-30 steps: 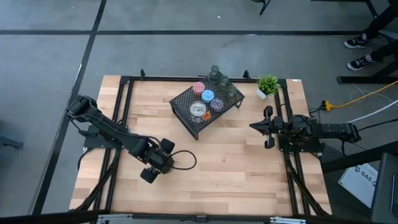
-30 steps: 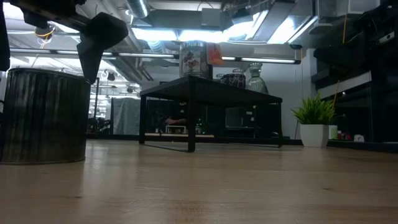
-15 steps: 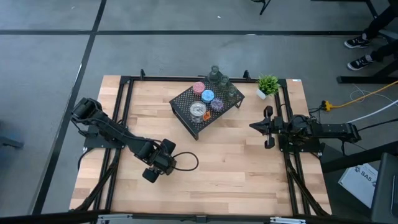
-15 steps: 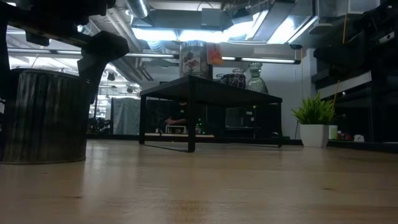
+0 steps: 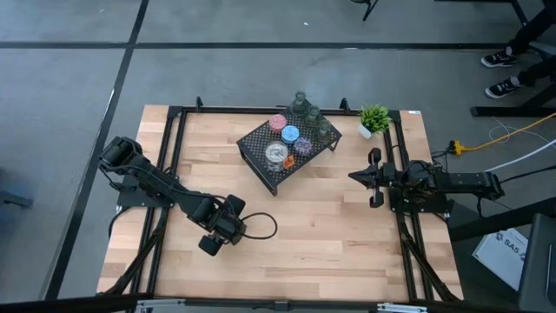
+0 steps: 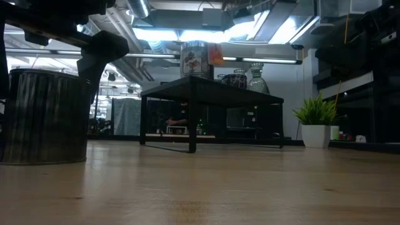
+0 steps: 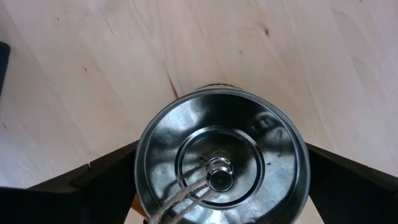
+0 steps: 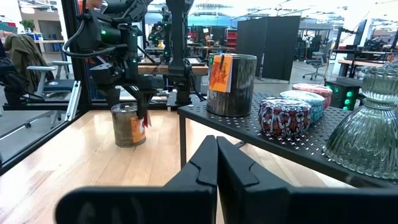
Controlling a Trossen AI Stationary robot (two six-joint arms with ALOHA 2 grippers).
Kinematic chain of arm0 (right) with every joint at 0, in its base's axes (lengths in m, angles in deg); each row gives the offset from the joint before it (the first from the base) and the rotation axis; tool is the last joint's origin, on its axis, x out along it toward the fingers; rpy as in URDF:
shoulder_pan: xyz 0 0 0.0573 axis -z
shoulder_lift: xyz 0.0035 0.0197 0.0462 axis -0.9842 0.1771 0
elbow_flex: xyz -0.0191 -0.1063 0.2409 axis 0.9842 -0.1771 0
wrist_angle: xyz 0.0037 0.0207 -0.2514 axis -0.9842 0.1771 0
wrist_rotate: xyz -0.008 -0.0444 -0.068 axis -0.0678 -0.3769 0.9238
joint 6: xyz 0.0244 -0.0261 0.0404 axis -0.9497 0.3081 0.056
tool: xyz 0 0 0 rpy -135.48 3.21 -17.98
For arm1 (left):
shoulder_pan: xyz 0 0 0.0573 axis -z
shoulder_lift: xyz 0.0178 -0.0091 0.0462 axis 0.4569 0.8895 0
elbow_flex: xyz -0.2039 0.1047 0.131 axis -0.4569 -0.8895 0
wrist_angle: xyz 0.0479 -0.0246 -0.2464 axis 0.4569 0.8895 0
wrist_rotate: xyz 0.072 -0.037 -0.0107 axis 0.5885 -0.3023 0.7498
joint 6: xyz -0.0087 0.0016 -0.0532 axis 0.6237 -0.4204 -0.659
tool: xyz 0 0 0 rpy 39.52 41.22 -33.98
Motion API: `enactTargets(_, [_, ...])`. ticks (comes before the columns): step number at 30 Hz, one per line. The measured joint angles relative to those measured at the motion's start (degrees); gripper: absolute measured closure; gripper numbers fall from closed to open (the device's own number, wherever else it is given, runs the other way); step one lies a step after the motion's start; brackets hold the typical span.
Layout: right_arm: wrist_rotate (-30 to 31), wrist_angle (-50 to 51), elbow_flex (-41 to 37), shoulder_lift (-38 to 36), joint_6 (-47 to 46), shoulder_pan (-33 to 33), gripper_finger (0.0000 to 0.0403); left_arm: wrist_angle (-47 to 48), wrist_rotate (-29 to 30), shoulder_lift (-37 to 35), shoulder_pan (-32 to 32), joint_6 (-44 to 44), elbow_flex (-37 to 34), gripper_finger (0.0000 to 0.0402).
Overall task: Pick & Place candle stick holders
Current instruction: Put the large orange scented candle on the shelf aligned with the brown large scented candle
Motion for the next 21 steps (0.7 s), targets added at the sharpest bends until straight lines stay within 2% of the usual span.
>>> enactTargets(6, [0.0, 0.0, 0.0, 0.0, 0.0, 0.0, 0.0402, 0.0, 0.0, 0.0, 0.0, 0.0, 0.0, 0.0006])
enactTargets(13, [0.0, 0.0, 0.0, 0.0, 0.0, 0.0, 0.0402, 0.0, -0.7, 0.0, 0.0, 0.0, 0.0, 0.0037])
enactTargets(21, [0.0, 0.0, 0.0, 0.0, 0.0, 0.0, 0.0402, 0.0, -0.8, 0.0, 0.0, 0.0, 0.0, 0.004])
